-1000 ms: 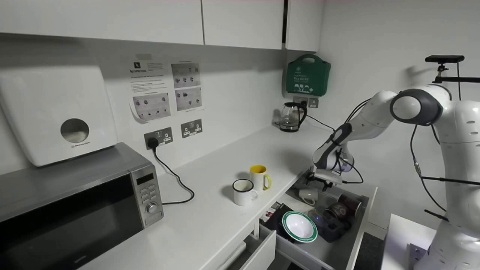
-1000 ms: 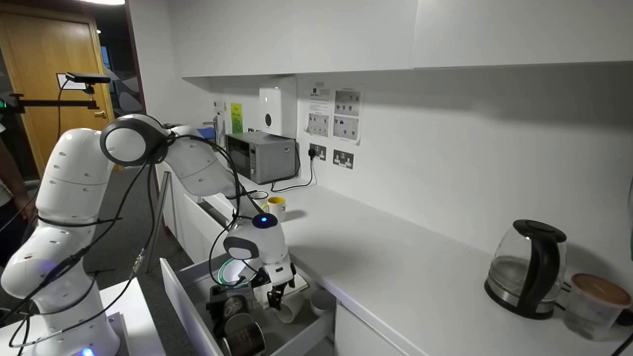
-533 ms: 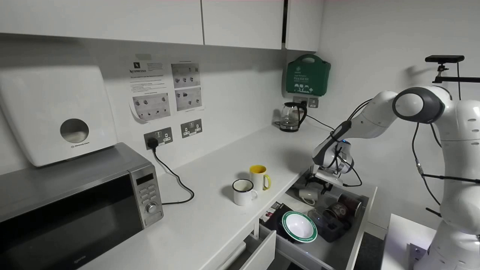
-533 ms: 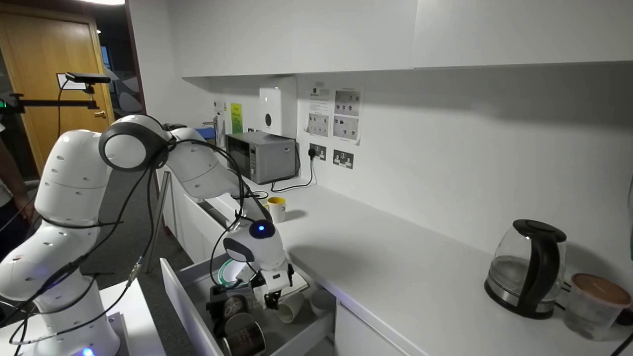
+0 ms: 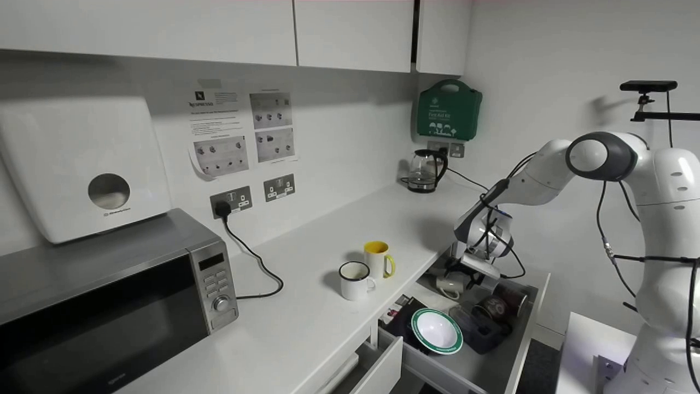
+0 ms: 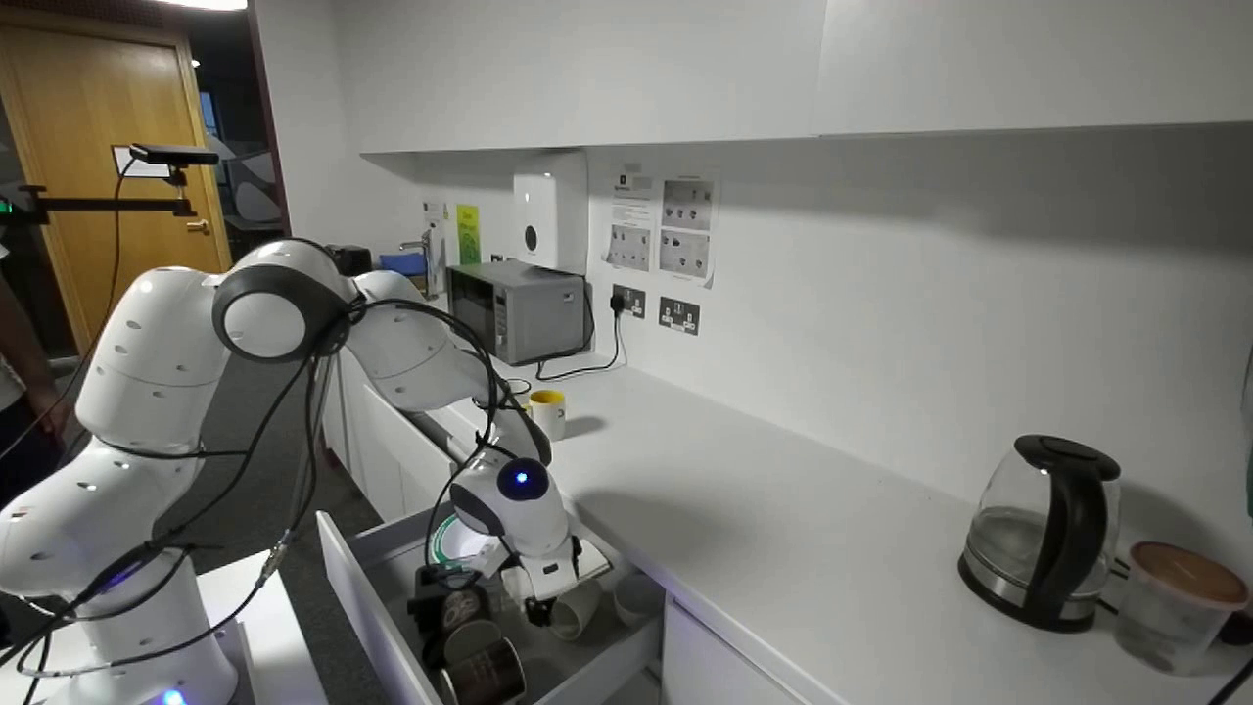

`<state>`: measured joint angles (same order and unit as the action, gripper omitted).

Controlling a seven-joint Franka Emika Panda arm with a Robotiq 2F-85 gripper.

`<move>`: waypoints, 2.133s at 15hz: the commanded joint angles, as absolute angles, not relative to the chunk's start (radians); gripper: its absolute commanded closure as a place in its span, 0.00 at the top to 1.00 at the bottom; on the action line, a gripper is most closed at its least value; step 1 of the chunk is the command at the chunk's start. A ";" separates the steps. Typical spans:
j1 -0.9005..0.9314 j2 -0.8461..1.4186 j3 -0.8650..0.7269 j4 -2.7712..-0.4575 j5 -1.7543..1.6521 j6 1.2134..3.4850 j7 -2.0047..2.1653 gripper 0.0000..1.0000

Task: Open the drawer on the right, take three mugs out of the drawer and place them on the countertop

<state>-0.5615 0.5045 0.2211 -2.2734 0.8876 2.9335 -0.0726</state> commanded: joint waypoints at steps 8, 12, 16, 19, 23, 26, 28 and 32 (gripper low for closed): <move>-0.609 0.579 0.271 -2.210 0.912 2.959 -0.146 1.00; -0.609 0.577 0.269 -2.211 0.910 2.957 -0.145 1.00; -0.621 0.573 0.267 -2.204 0.911 2.954 -0.147 1.00; -0.633 0.573 0.271 -2.194 0.912 2.952 -0.150 1.00; -0.651 0.575 0.287 -2.179 0.921 2.947 -0.158 1.00; -0.664 0.580 0.303 -2.171 0.921 2.944 -0.162 1.00; -0.675 0.581 0.315 -2.166 0.918 2.941 -0.167 0.96; -0.682 0.584 0.324 -2.163 0.908 2.939 -0.176 0.63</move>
<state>-0.6481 0.5685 0.2919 -2.1840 0.8879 2.9335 -0.1185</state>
